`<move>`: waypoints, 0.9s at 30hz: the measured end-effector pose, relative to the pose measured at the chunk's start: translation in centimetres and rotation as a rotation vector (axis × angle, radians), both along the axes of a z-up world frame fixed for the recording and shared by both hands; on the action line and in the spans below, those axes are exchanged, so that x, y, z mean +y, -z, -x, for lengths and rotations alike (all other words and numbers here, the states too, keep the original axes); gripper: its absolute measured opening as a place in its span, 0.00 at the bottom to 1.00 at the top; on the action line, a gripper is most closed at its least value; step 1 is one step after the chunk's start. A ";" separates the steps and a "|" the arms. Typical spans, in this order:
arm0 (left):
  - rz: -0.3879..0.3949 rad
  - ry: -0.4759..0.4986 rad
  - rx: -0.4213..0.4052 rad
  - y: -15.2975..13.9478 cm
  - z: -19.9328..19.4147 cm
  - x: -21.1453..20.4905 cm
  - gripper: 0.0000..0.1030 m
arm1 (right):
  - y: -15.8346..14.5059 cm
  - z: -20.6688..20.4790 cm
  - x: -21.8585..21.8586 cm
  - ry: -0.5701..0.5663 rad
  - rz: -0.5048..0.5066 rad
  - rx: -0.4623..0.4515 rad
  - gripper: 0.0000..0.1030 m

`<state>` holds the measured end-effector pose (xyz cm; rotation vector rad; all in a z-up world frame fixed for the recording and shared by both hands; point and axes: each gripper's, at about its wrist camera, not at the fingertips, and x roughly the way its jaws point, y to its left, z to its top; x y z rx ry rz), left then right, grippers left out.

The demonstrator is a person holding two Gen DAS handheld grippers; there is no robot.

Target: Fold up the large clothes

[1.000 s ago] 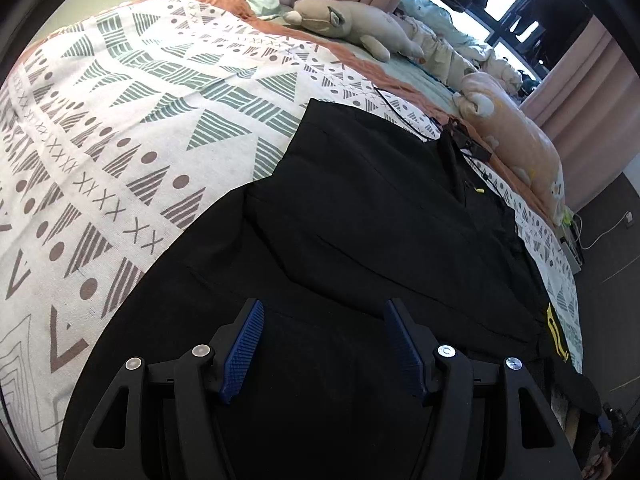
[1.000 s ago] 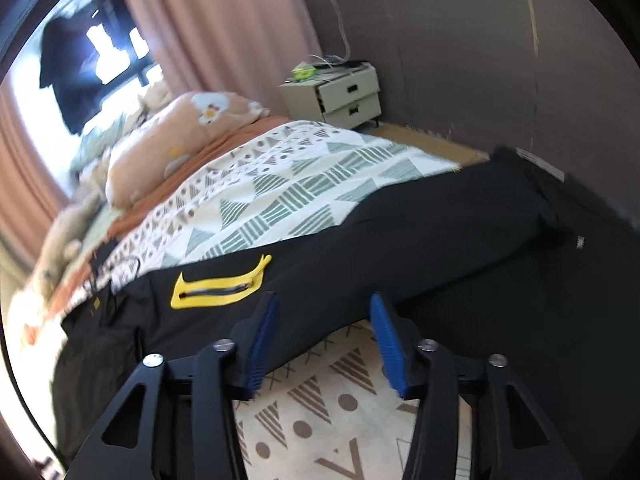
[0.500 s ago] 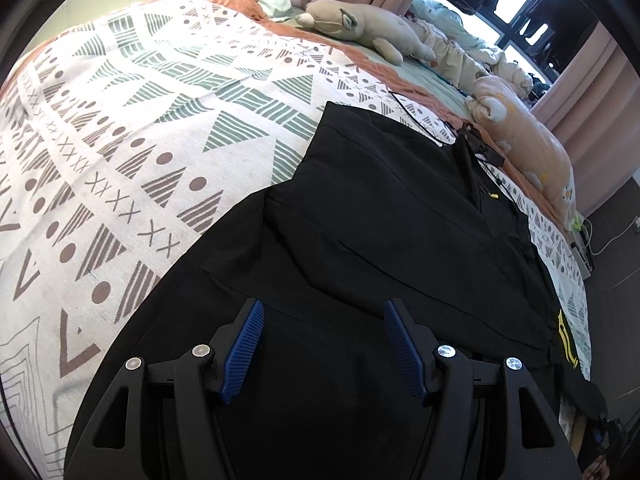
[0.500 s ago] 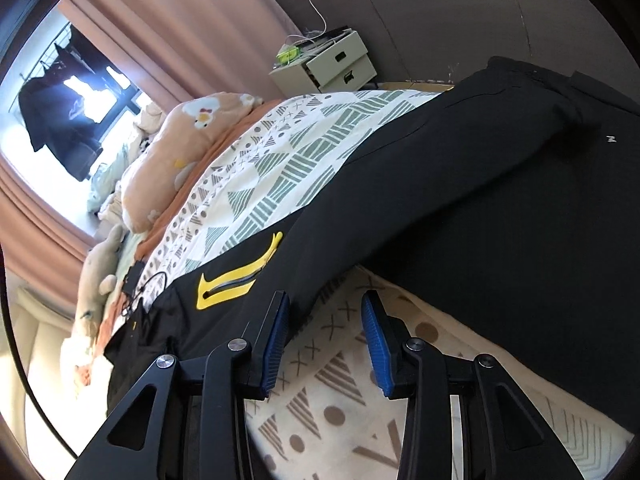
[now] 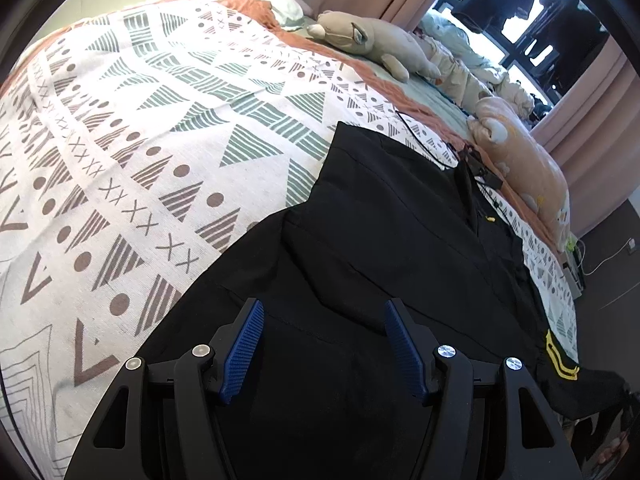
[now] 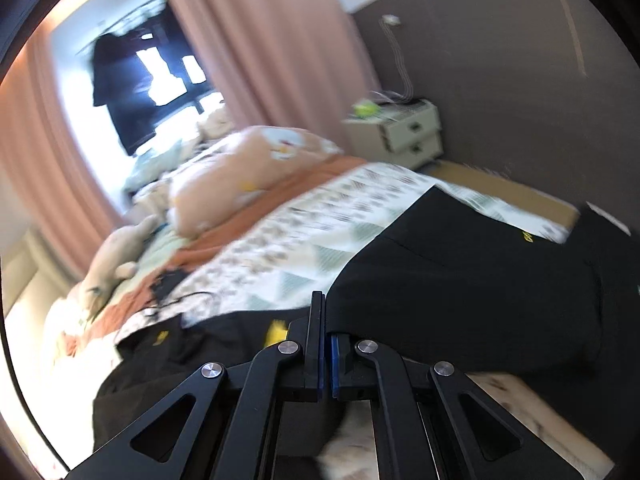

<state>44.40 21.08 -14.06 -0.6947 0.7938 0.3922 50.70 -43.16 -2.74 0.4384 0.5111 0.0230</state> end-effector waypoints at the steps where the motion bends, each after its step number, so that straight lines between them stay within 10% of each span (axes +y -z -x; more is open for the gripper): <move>1: 0.005 -0.002 -0.005 -0.1 0.1 0.2 0.62 | -1.1 0.0 1.5 -0.024 0.009 -0.019 0.03; 14: 0.095 -0.024 -0.082 -1.4 1.7 2.9 0.62 | -5.4 0.6 16.2 -0.230 0.030 -0.087 0.03; 27: 0.144 -0.057 -0.113 -1.6 2.7 5.0 0.62 | 5.1 -0.3 27.6 -0.388 -0.229 0.111 0.05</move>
